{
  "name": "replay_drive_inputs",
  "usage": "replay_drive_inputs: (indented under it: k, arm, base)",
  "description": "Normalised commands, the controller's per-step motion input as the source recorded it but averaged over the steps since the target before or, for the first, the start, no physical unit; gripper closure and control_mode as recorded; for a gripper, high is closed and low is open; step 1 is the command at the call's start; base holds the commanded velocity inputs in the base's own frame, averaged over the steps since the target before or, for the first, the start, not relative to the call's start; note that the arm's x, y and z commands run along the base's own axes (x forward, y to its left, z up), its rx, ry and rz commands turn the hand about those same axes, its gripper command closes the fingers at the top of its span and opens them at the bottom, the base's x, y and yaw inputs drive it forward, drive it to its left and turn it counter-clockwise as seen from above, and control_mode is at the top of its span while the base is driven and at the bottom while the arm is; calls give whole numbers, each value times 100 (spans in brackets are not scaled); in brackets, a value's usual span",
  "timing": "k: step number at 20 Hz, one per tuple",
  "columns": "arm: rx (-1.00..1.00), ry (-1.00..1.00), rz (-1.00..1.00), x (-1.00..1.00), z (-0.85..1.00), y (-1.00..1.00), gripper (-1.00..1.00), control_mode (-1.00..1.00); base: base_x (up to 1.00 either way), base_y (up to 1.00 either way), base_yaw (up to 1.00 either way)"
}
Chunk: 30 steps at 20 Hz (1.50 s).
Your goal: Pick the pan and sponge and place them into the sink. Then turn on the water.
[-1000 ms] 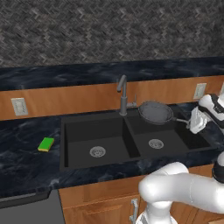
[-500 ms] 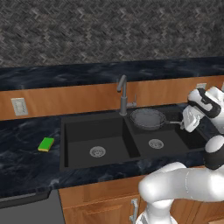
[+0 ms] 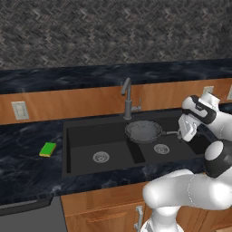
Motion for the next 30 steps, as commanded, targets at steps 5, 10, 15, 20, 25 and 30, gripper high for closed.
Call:
replay_drive_inputs:
  k: [5, 10, 15, 20, 25, 30]
  arm:
    - [0, -2, 0, -6, -20, 64, 100, -100]
    - [-2, -1, 0, 0, -7, 67, 100, -100]
    - [-8, 0, 0, 1, -7, 68, 100, -100]
    - [-10, 0, 0, 5, -14, 65, 100, -100]
    - [-7, 0, 0, 10, -21, 57, 100, -100]
    - [-3, 0, -1, 18, -24, 41, 100, -100]
  base:
    - [0, 0, 0]
    - [0, 0, 0]
    - [0, 0, 0]
    - [0, 0, 0]
    - [0, 0, 0]
    - [0, 0, 0]
